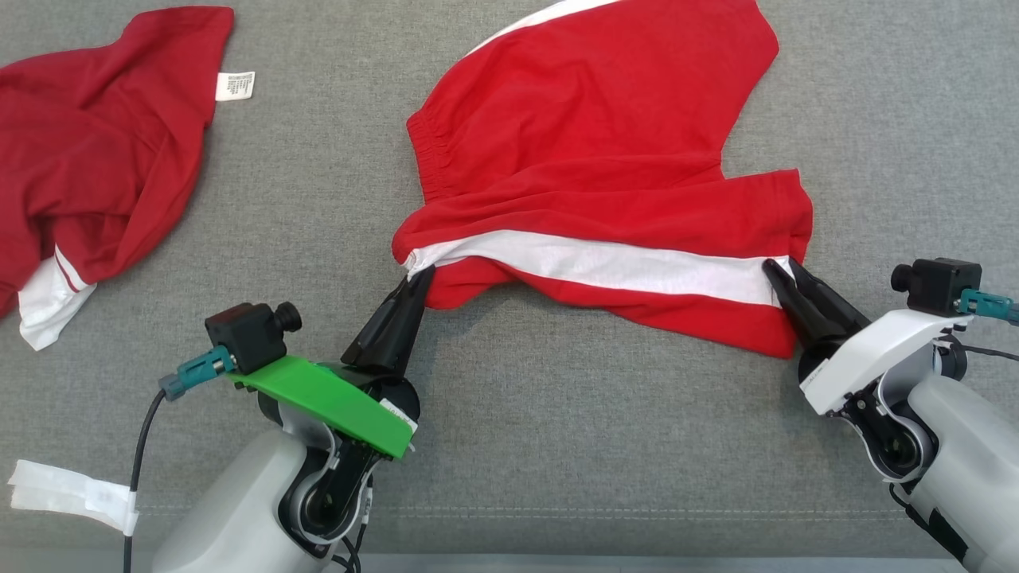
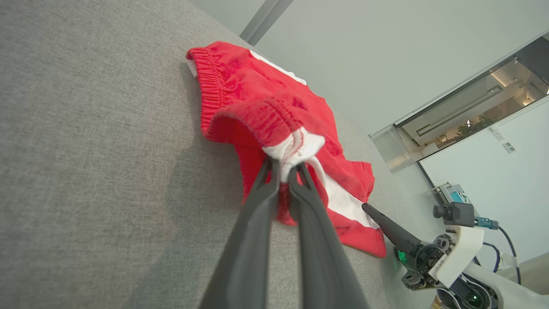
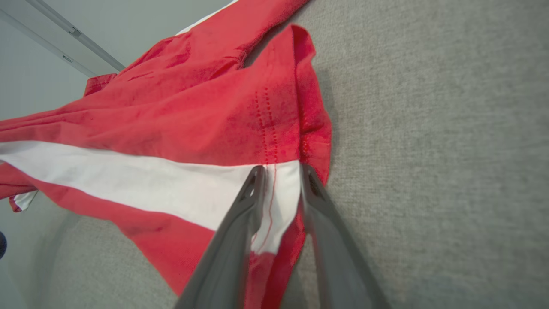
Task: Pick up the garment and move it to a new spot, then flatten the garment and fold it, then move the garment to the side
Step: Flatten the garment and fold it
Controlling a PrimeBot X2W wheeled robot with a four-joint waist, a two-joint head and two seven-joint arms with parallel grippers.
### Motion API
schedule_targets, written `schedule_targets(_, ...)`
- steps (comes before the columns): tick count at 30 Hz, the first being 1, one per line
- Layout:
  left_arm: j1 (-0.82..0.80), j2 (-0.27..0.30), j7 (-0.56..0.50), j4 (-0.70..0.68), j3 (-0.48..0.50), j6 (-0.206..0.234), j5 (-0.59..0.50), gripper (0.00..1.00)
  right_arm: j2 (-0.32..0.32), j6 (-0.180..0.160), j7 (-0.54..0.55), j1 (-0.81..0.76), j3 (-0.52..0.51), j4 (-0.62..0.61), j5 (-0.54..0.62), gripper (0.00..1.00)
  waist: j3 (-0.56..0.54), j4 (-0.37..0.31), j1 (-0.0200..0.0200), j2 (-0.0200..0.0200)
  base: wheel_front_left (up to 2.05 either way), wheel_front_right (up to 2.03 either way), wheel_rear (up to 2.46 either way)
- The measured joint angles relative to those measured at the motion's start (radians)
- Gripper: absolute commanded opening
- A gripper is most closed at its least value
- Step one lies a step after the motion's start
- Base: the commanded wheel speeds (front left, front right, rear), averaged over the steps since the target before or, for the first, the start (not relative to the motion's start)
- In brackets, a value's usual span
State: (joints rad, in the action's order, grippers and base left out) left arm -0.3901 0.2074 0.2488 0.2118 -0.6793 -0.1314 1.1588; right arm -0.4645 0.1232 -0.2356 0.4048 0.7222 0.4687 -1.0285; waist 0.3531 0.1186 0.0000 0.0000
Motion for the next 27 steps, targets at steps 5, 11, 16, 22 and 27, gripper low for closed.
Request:
schedule_targets(5,0.000,0.000,0.000,0.000,0.001,0.000,0.000,0.00,0.000,0.000,0.003,0.013,0.007,0.007,0.000,0.00,0.002,0.002,0.0000,0.0000,0.00,0.00,0.00)
schedule_targets(11,0.000,0.000,0.000,0.000,0.006,0.000,0.000,0.00,0.001,0.000,0.004,0.017,0.007,0.007,0.000,0.00,0.002,0.002,0.0000,0.0000,0.00,0.00,0.00)
schedule_targets(16,0.000,0.000,0.000,0.000,0.013,0.000,0.000,0.00,0.000,0.000,0.004,0.017,0.005,-0.002,0.000,0.00,-0.003,-0.003,0.0000,0.0000,0.00,0.00,0.00)
schedule_targets(22,0.000,0.008,0.000,0.000,0.024,0.000,0.000,0.00,-0.031,0.000,-0.002,0.017,0.012,-0.093,0.000,0.00,-0.027,-0.009,0.0000,0.0000,0.00,0.00,0.00)
schedule_targets(27,0.003,0.042,0.000,-0.017,0.012,0.000,-0.002,0.00,-0.077,0.000,-0.002,0.010,0.034,-0.198,-0.021,0.00,-0.055,-0.016,0.0000,0.0000,0.00,0.00,0.00)
